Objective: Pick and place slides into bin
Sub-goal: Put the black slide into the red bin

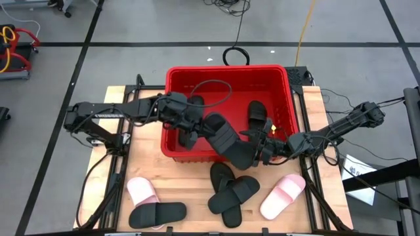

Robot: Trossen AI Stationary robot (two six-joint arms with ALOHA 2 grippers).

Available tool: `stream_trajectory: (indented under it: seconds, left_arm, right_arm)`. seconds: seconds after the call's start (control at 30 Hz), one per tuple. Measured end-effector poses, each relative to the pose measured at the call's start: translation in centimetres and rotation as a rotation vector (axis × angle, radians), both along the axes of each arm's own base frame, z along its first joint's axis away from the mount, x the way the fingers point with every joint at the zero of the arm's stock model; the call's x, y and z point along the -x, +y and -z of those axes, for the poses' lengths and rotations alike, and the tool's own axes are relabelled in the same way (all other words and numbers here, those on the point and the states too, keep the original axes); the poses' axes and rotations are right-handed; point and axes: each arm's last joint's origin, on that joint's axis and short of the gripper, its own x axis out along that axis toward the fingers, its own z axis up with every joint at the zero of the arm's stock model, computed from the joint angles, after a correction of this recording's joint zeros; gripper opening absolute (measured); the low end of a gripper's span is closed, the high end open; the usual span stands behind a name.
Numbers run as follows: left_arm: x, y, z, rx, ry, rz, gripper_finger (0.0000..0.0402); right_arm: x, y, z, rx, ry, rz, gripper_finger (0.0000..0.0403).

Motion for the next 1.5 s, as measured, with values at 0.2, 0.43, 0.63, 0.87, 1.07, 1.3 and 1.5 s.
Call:
stream_trajectory:
  seconds: [0.2, 0.43, 0.63, 0.87, 1.07, 1.3, 1.5]
  left_arm:
    - [0.0, 0.6, 0.0, -0.013, -0.004, -0.012, 0.0]
    - [0.1, 1.2, 0.0, -0.018, -0.003, -0.026, 0.0]
    - [0.1, 1.1, 0.0, -0.02, -0.005, -0.024, 0.0]
    - [0.0, 0.7, 0.0, -0.009, -0.006, -0.016, 0.0]
    - [0.0, 0.2, 0.0, -0.014, -0.005, -0.016, 0.0]
    - [0.0, 0.2, 0.0, -0.016, -0.003, -0.025, 0.0]
    - [0.0, 0.2, 0.0, -0.016, -0.004, -0.027, 0.0]
  right_arm:
    - [0.1, 0.3, -0.2, 0.053, -0.004, -0.01, 0.016]
    - [0.3, 0.8, -0.2, 0.059, 0.001, -0.009, 0.016]
    - [0.2, 0.5, 0.6, -0.02, 0.043, 0.001, 0.016]
    - [-0.2, -0.6, 0.7, -0.04, 0.052, 0.045, 0.016]
    - [-0.4, -1.3, 0.7, -0.045, 0.052, 0.029, 0.016]
    - [-0.8, -1.9, 0.8, -0.059, 0.053, 0.01, 0.0144]
    - [-0.8, -1.9, 0.8, -0.075, 0.047, 0.009, 0.0068]
